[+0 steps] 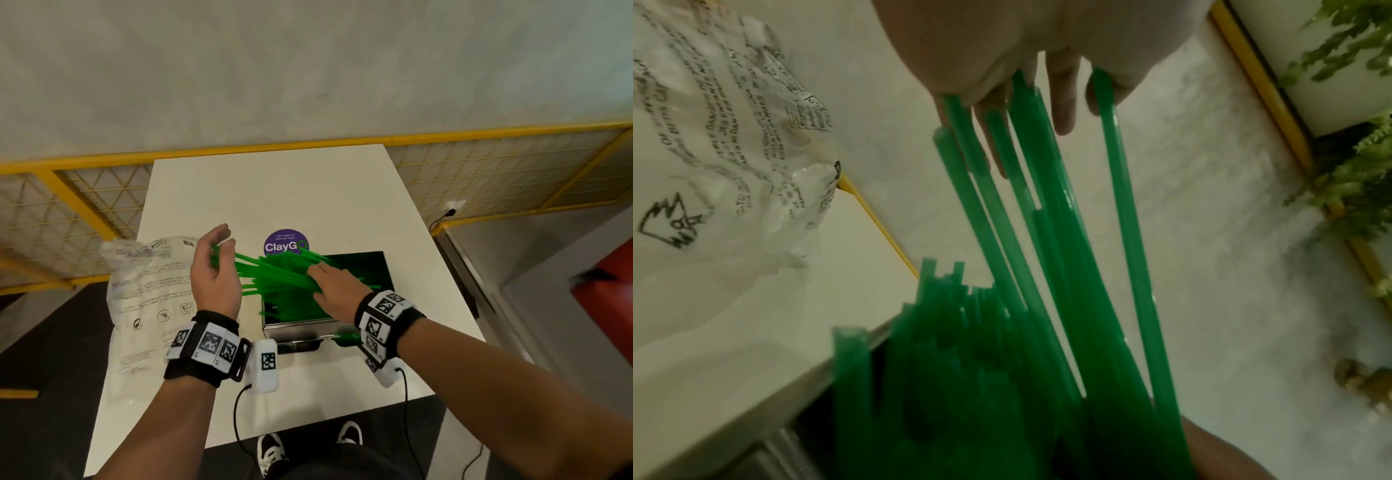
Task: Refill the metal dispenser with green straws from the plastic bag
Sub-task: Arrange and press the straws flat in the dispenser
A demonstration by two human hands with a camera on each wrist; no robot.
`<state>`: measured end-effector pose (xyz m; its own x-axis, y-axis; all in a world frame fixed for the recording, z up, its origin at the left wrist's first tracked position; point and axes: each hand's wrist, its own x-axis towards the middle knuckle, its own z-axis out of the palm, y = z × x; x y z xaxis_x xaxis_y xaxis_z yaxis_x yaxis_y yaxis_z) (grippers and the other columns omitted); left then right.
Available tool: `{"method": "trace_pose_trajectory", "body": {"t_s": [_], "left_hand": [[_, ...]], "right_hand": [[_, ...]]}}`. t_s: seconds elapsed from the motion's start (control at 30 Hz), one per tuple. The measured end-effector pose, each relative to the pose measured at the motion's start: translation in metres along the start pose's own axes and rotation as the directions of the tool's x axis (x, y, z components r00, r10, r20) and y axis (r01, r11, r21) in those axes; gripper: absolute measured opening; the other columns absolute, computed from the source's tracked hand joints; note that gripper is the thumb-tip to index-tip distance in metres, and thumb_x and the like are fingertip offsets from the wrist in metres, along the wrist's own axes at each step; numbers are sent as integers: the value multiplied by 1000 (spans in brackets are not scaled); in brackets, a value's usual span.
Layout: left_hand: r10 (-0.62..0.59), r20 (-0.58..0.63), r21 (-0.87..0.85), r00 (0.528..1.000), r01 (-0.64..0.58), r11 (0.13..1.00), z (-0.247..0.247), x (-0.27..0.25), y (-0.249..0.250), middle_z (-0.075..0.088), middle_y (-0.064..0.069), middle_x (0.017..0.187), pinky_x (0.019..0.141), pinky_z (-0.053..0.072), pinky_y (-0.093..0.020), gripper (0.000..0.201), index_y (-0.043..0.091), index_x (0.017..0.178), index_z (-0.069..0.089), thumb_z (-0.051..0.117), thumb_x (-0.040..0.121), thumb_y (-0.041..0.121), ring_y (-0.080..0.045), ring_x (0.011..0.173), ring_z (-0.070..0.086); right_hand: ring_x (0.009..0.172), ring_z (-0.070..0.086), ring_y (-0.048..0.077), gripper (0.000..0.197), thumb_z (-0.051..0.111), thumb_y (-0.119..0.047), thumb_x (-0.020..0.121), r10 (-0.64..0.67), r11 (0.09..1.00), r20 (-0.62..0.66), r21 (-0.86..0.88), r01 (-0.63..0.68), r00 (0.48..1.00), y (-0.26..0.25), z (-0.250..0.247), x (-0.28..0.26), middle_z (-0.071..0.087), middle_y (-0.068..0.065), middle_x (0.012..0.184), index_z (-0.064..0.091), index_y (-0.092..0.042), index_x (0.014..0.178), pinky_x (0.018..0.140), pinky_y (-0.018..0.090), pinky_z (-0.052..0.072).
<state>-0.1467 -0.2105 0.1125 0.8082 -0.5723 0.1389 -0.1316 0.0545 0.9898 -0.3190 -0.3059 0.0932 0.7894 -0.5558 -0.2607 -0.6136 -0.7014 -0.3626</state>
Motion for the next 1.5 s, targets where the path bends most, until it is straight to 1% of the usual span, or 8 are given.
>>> {"method": "trace_pose_trajectory", "body": {"t_s": [0.17, 0.4, 0.53, 0.7, 0.97, 1.2, 1.37, 1.5], "left_hand": [[-18, 114, 120, 993, 4, 993, 9, -7, -10, 65, 5, 102, 97, 47, -34, 22, 22, 103, 62, 48, 95, 7, -12, 104, 60], [-22, 437, 408, 899, -177, 896, 30, -32, -39, 42, -7, 139, 111, 27, -29, 39, 13, 138, 43, 42, 99, 20, -15, 130, 37], [-83, 437, 502, 896, -167, 849, 35, -40, -46, 17, -3, 156, 116, 13, -27, 50, 18, 146, 29, 42, 99, 27, -14, 144, 14], [-62, 478, 511, 876, -219, 831, 35, -39, -50, 11, -3, 158, 117, 14, -28, 57, 17, 147, 26, 48, 96, 29, -15, 145, 10], [4, 463, 514, 886, -272, 813, 38, -41, -58, 16, -7, 156, 116, 23, -37, 63, 16, 145, 31, 40, 89, 42, -20, 144, 16], [23, 440, 355, 898, -197, 914, 32, -40, -53, 20, -1, 155, 116, 22, -35, 61, 25, 141, 36, 53, 84, 40, -7, 141, 16], [-10, 341, 328, 940, -109, 939, 32, -35, -48, 8, -6, 158, 115, 15, -29, 72, 21, 147, 24, 61, 87, 35, -15, 145, 7], [-92, 378, 352, 921, -52, 934, 33, -33, -55, 23, -7, 154, 118, 20, -39, 67, 14, 148, 21, 56, 92, 25, -18, 143, 19]], "right_hand": [[111, 49, 29, 42, 58, -17, 88, 71, 994, -43, 88, -67, 997, 15, 11, -4, 44, 10, 127, 44, -10, 127, 96, 42, 41], [121, 37, 22, 65, 72, -29, 77, 157, 950, -64, 283, -133, 985, 48, 7, -21, 38, 2, 132, 40, -20, 133, 103, 38, 36], [138, 23, 32, 88, 70, -25, 76, 212, 941, 108, 244, -233, 971, 57, 9, -15, 22, 6, 152, 19, -20, 148, 112, 44, 29], [142, 18, 33, 103, 75, -28, 74, 204, 970, 267, 74, -231, 942, 56, 4, 7, 20, 13, 153, 6, -25, 151, 114, 48, 25], [111, 56, 32, 88, 79, -34, 68, 199, 978, 203, -107, -180, 959, 41, 4, 19, 53, 12, 124, 28, -20, 138, 92, 45, 46], [106, 58, 30, 71, 75, -35, 70, 128, 980, 83, -166, -113, 988, 40, 1, 20, 61, 9, 115, 38, -19, 128, 96, 44, 39], [107, 55, 29, 73, 72, -39, 73, 102, 967, 17, -237, -95, 995, 34, -2, 18, 59, 8, 116, 35, -20, 133, 95, 44, 38], [119, 46, 31, 80, 73, -29, 74, 154, 974, 26, -173, -147, 988, 30, 3, 12, 48, 11, 129, 29, -19, 140, 101, 46, 36]]}}
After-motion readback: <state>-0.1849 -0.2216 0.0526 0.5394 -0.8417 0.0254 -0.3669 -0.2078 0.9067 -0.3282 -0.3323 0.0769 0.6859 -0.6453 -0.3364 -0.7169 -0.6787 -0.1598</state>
